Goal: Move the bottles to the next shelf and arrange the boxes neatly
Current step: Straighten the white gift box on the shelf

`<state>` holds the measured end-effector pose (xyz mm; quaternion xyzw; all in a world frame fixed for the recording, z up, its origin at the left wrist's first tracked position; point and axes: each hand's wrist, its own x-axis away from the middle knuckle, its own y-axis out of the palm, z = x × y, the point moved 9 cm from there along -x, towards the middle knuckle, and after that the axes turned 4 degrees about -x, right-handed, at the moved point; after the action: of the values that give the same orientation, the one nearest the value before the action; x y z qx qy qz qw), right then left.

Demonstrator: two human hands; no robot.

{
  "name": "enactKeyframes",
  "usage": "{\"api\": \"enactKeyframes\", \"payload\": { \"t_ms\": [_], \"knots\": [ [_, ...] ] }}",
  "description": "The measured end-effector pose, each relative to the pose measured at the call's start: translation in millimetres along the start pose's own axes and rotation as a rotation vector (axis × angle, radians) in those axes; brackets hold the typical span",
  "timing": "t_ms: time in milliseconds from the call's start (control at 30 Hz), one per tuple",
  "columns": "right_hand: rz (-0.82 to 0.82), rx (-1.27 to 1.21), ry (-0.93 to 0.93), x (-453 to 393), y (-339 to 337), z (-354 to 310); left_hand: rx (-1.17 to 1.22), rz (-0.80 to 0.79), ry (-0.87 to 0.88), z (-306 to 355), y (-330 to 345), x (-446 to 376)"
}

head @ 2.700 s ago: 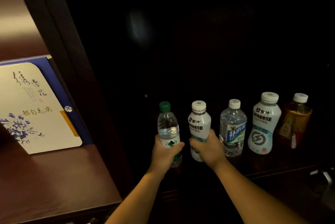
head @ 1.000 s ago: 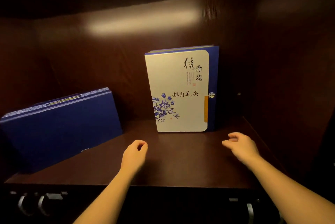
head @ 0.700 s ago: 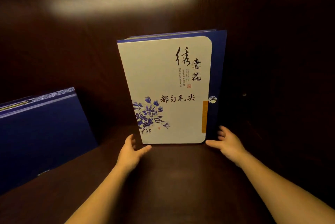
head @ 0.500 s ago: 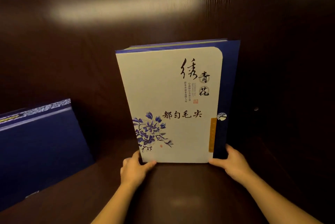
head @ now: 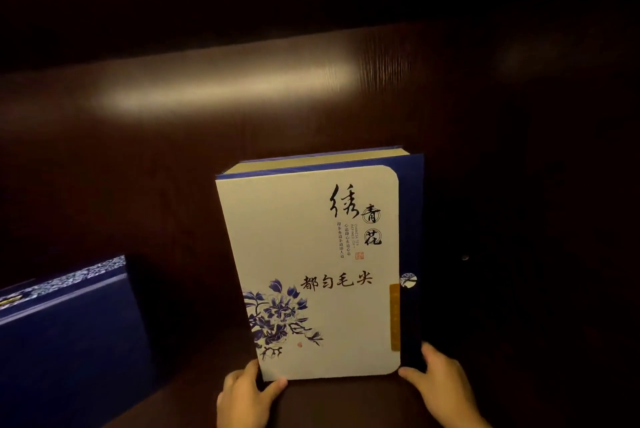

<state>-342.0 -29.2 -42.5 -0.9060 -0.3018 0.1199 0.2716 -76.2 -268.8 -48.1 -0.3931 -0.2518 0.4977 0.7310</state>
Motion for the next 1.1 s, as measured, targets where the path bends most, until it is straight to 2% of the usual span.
{"api": "enactKeyframes", "payload": {
  "t_ms": [300,500,633,733,867,1100],
  "knots": [
    [0.008,0.010,0.124,21.9,-8.5,8.4,0.115,-0.202,0.068,-0.2,-6.3,21.6],
    [0.044,-0.029,0.146,50.1,-19.0,13.1,0.272,-0.228,0.202,-9.5,-9.2,49.5],
    [0.009,0.017,0.186,81.2,-20.7,22.6,0.196,-0.264,0.187,-7.7,-15.4,79.5],
    [0.040,0.032,0.176,108.7,-24.7,36.9,0.102,-0.207,0.136,-16.4,-19.7,100.9],
    [0.121,0.076,0.132,142.8,-34.9,37.0,0.073,-0.090,0.184,-23.9,-24.4,134.0],
    [0.140,0.081,0.040,184.3,-46.8,31.6,0.033,-0.045,0.254,-30.3,-32.2,172.9]
  ]
}}
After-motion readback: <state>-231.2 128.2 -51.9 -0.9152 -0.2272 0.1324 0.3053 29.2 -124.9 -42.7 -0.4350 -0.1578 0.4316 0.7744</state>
